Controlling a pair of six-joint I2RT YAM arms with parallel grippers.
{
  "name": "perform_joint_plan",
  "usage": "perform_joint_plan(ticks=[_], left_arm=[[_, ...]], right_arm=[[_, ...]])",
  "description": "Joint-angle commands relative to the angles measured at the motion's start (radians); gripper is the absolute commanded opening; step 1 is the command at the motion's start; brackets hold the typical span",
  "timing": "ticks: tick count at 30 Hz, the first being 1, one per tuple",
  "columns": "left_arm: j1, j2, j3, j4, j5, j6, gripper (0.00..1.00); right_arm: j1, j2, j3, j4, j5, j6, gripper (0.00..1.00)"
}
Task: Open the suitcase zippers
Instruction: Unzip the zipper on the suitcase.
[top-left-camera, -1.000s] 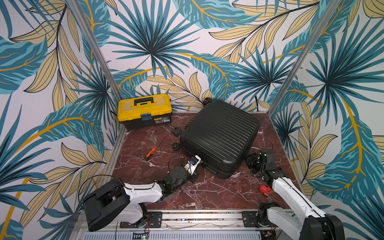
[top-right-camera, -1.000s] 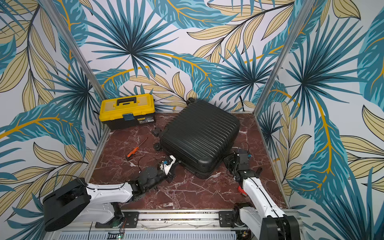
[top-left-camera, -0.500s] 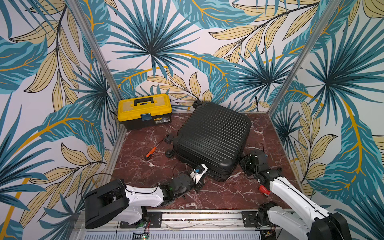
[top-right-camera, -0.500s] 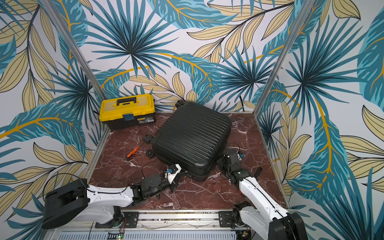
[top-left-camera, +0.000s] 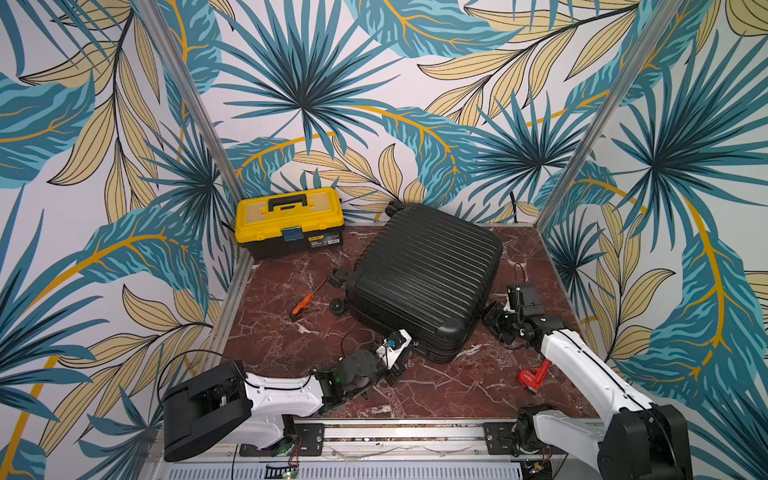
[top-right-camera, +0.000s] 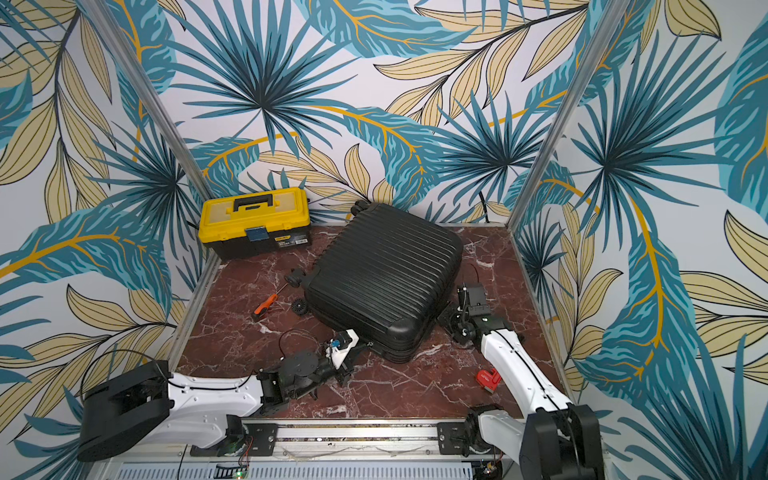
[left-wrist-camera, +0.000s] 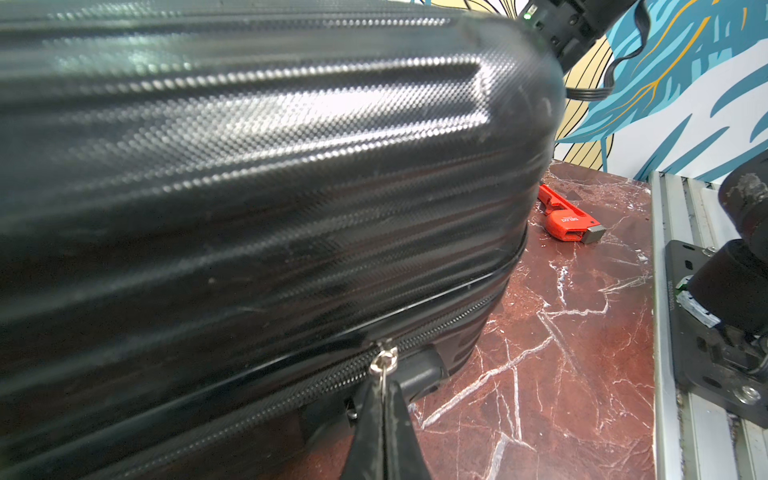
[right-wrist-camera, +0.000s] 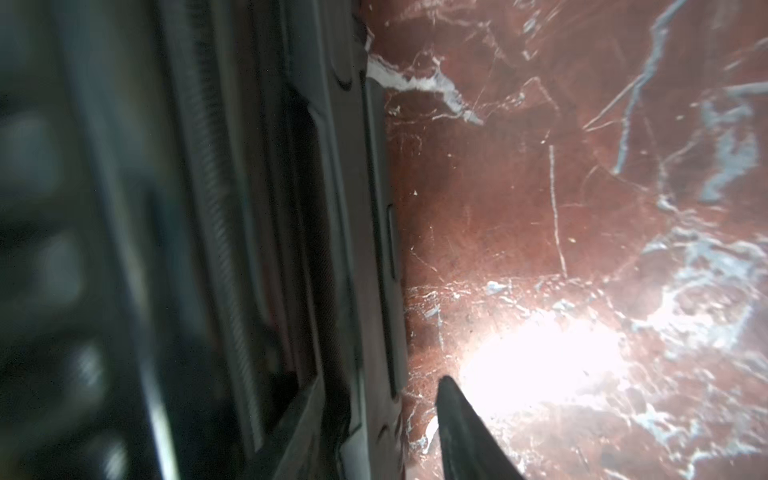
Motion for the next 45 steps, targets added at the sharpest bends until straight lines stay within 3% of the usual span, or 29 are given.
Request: perform_joint_plan(ticks=[1, 5, 9, 13, 18, 23, 30, 45], left_arm=[[0.014, -0.044, -0.018, 0.041, -0.019, 0.012, 0.0], [0.029, -0.058, -0.033, 0.04, -0.012, 0.009, 0.0], [0.038, -0.056, -0.039, 0.041, -0.001, 0.006, 0.0], [0.045, -0.057, -0.045, 0.04, 0.001, 0.011, 0.0], [0.069, -0.063, -0.054, 0.04, 0.013, 0.011, 0.0], [0.086, -0.044, -0.047, 0.04, 0.049, 0.027, 0.0], [0.05, -0.04, -0.021, 0.041, 0.139, 0.036, 0.0], [-0.112, -0.049, -0.045, 0.041, 0.058, -0.032, 0.0]], right_arm=[[-0.015, 0.0, 0.004, 0.066, -0.062, -0.044, 0.46], [-0.036, 0.084, 0.049, 0.047, -0.045, -0.069, 0.46], [-0.056, 0.139, 0.009, 0.197, -0.084, -0.058, 0.46], [-0.057, 0.242, 0.04, 0.205, -0.116, -0.046, 0.44], [-0.055, 0.284, -0.021, 0.293, -0.126, -0.025, 0.29], [-0.002, 0.232, -0.113, 0.402, -0.171, 0.116, 0.0], [0.09, 0.055, -0.179, 0.461, -0.017, 0.398, 0.0], [0.142, -0.077, -0.213, 0.44, 0.218, 0.531, 0.0]])
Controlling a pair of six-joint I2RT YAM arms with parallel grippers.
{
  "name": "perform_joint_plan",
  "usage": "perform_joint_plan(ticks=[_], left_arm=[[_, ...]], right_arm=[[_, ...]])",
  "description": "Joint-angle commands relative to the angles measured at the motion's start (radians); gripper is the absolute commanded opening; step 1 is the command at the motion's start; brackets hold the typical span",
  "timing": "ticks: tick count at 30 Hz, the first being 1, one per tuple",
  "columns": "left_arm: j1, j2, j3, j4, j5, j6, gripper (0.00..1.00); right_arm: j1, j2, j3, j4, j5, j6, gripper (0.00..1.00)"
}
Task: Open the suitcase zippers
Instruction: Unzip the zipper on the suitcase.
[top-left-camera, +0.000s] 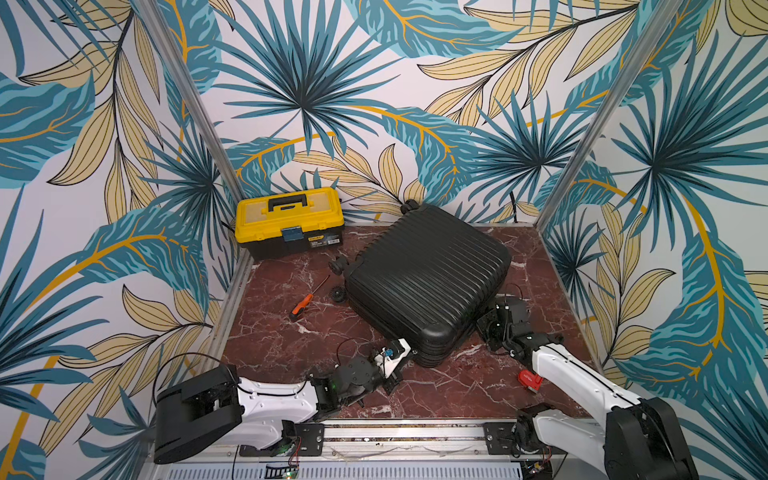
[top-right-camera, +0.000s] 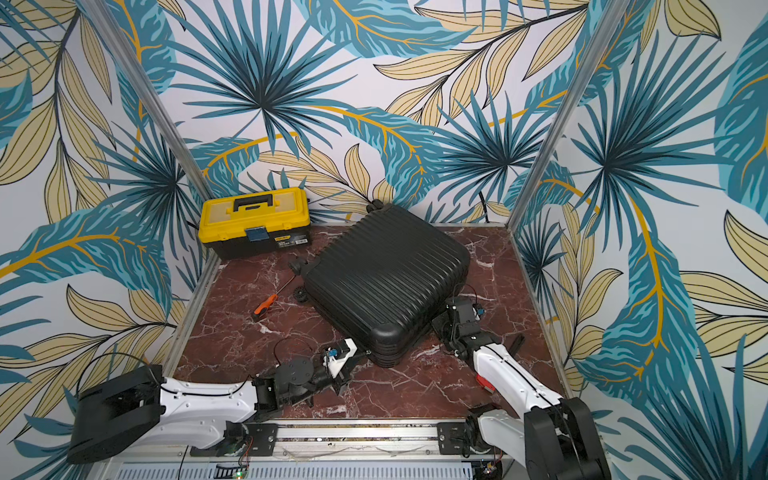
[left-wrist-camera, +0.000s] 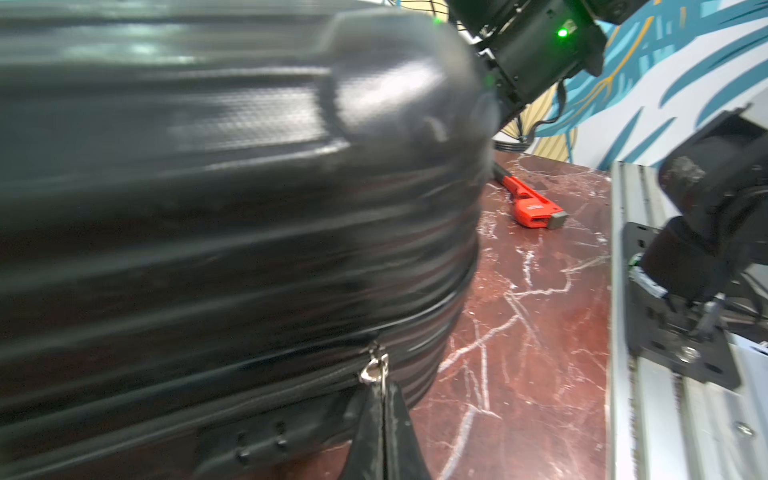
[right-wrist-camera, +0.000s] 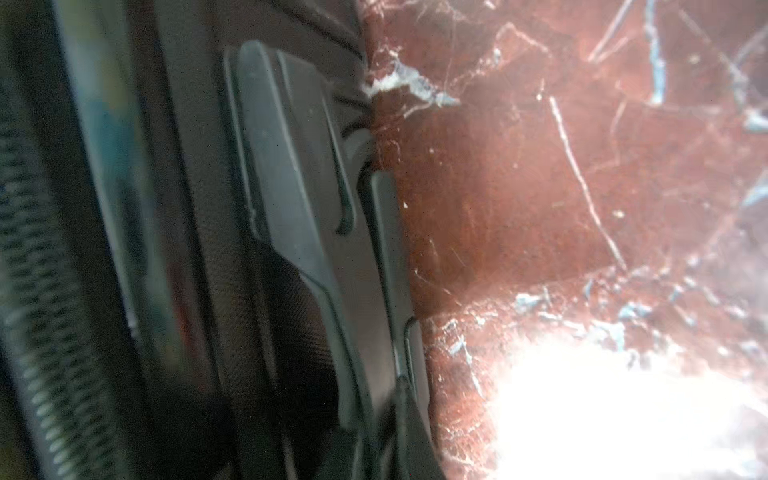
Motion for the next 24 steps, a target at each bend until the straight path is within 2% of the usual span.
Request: perform_joint_plan(ticks=[1, 7, 16, 24], left_arm=[[-0.044, -0.009, -0.003, 0.032, 0.037, -0.03, 0.0], [-0.11, 0.041, 0.041, 0.033, 0.024, -0.021, 0.0], [-0.124, 0.143, 0.162, 0.032, 0.077, 0.001, 0.0], [-0.097, 0.221, 0.243, 0.031, -0.071, 0.06, 0.0]], right_arm=[[0.017, -0.039, -0.005, 0.117, 0.061, 0.15, 0.0], [0.06, -0.021, -0.004, 0.138, 0.133, 0.178, 0.0], [0.122, 0.022, -0.011, 0.194, 0.185, 0.207, 0.0], [0.258, -0.03, -0.066, 0.18, 0.263, 0.235, 0.0]])
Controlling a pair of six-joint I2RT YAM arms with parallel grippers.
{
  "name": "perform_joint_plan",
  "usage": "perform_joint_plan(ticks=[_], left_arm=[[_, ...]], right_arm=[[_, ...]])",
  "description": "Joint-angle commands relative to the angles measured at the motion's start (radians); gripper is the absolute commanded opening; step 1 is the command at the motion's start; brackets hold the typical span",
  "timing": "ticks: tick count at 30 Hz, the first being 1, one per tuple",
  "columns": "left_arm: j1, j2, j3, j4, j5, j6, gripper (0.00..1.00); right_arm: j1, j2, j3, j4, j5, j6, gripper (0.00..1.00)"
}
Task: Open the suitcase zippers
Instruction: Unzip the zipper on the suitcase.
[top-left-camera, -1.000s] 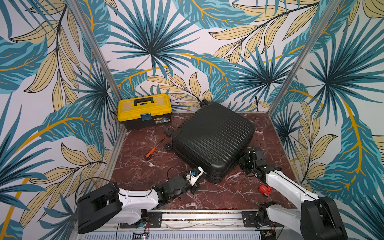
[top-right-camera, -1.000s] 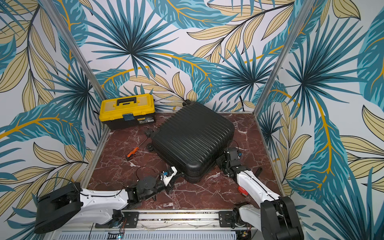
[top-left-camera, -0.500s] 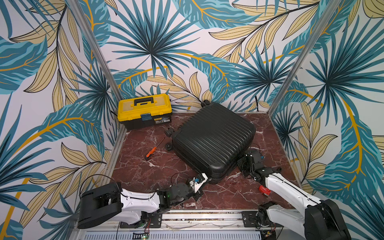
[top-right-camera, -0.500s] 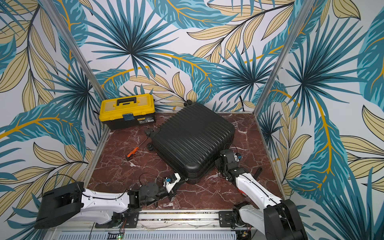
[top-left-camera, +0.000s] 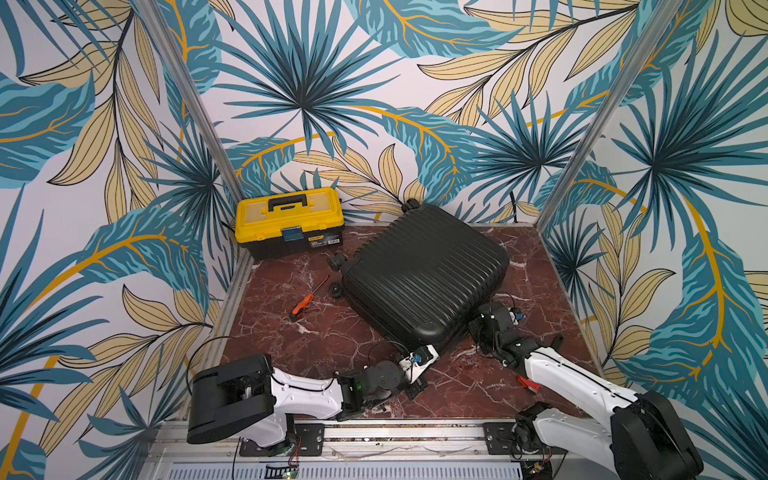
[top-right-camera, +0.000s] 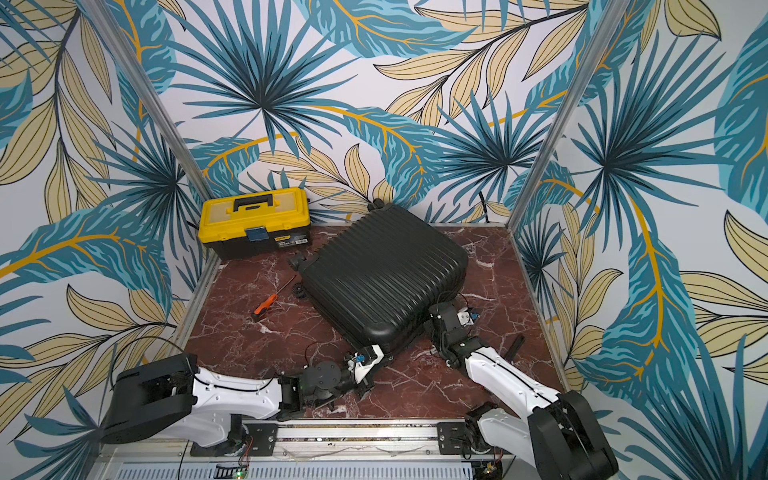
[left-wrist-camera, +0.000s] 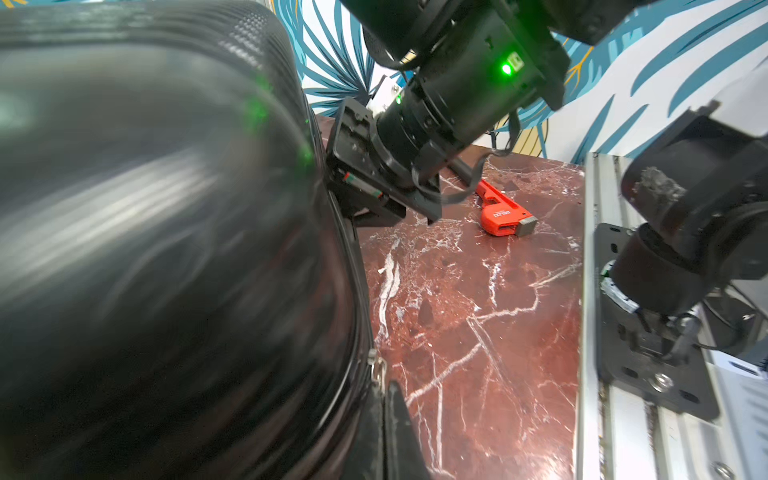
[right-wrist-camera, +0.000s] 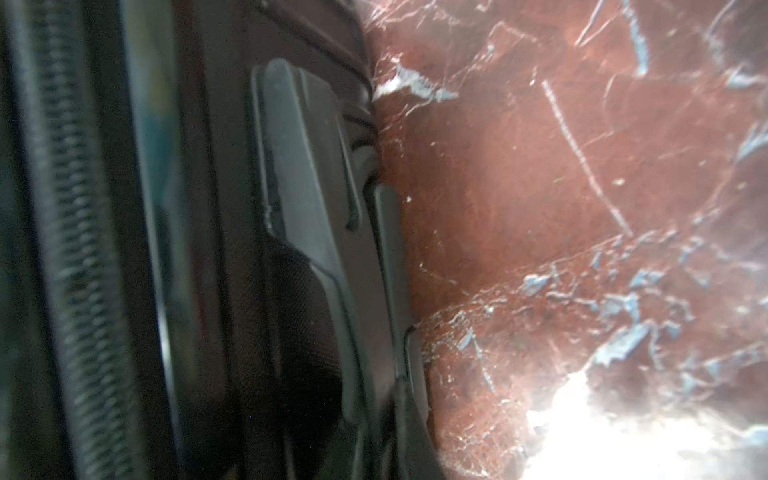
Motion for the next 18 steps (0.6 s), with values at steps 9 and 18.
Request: perform_joint_plan(ticks=[9, 18], left_arm=[[0.133, -0.013, -0.016, 0.045, -0.001, 0.014, 0.0], [0.231, 0.015, -0.034, 0.044, 0.018, 0.004, 0.0]], right_arm=[[0.329, -0.208, -0.141, 0.033, 0.142, 0.209, 0.0], [0.527, 0.054, 0.076, 0.11, 0.133, 0.125, 0.08]])
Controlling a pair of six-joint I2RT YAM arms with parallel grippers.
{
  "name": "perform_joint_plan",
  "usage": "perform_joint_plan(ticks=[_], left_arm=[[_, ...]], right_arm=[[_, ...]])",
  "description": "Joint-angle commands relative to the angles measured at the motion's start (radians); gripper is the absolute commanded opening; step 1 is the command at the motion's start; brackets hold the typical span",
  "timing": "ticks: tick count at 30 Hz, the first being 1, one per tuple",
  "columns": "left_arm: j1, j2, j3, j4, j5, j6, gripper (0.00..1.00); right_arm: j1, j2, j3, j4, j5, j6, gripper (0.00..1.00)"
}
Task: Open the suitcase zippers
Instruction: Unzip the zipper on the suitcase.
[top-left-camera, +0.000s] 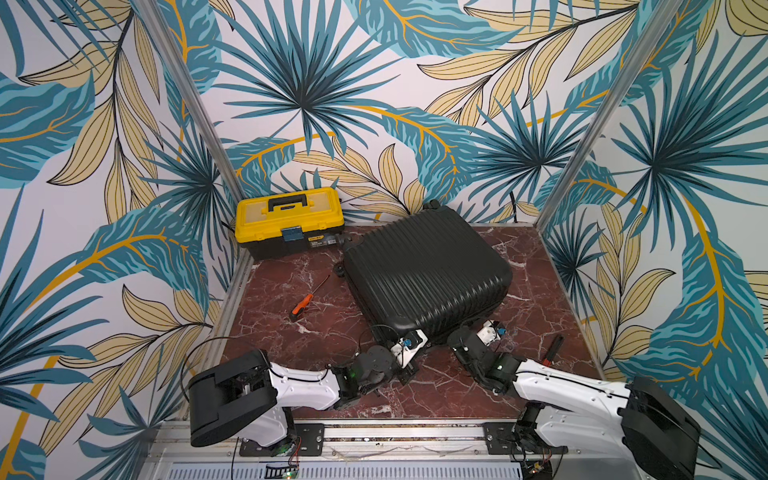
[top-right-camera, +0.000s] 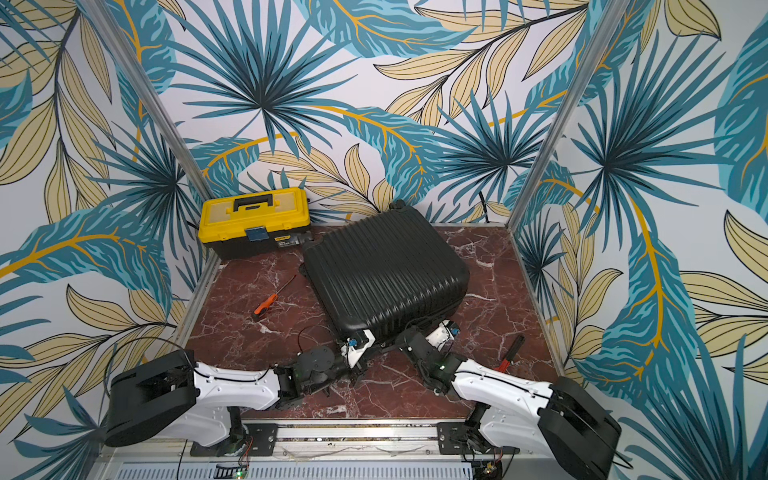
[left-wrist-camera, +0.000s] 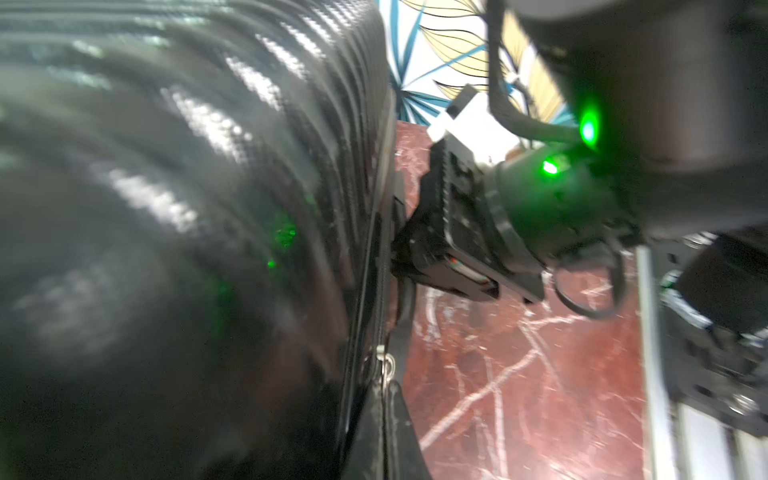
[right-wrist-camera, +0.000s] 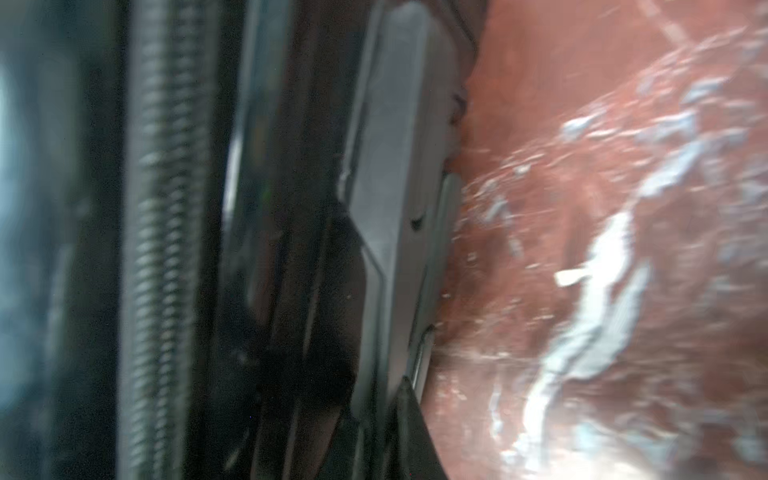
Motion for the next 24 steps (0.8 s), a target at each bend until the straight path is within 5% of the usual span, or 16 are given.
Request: perform_joint_plan(ticks=[1, 5, 14, 19, 24], left_arm=[[0.052, 0.014, -0.006, 0.012, -0.063, 0.002, 0.0], [0.052, -0.055, -0.062, 0.012, -0.073, -0.011, 0.0], [0.052, -0.192, -0.177, 0.011, -0.085, -0.047, 0.0], [0.052, -0.293, -0.241, -0.004, -0.146, -0.051, 0.0], [0.054, -0.513, -0.29, -0.172, -0.267, -0.058, 0.0]], right_arm=[[0.103, -0.017, 0.079, 0.082, -0.187, -0.102, 0.19], [0.104, -0.189, 0.069, -0.115, -0.13, -0.158, 0.44], [0.101, -0.401, 0.421, -0.77, 0.055, -0.713, 0.57], [0.0, -0.312, 0.647, -0.812, 0.109, -0.931, 0.63], [-0.266, -0.202, 0.736, -0.686, -0.127, -0.999, 0.63]])
